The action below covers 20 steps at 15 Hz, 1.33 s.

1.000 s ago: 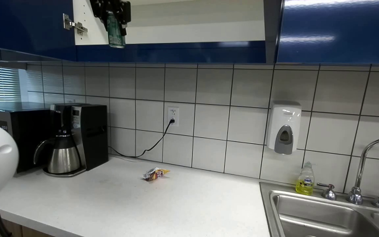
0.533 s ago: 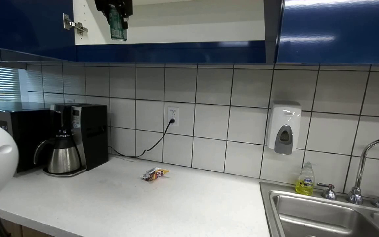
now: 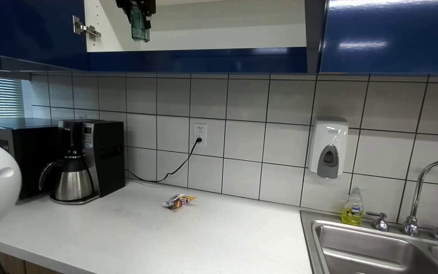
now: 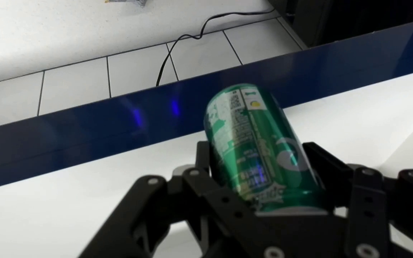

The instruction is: Put the can in the cabinet

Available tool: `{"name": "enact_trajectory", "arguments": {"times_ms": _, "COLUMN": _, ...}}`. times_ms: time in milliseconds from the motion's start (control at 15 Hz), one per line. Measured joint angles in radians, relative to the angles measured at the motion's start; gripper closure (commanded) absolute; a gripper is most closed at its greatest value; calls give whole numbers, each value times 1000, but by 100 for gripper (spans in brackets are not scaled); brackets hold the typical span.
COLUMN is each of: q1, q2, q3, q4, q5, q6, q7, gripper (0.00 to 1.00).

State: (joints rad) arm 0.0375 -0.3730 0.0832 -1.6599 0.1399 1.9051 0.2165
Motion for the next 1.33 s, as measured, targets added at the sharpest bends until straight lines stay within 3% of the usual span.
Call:
{"name": "enact_trajectory", "arguments": {"times_ms": 867, "q1": 0, "q2": 181, "q3": 17, "q4": 202, "q5": -68, "q6": -47, "q7": 92, "gripper": 59}}
{"name": "enact_trajectory", "arguments": {"times_ms": 1333, "q1": 0, "q2": 274, "q3": 18, "q4": 312, "q5": -85, "q6": -129, "q7": 120, "gripper": 59}}
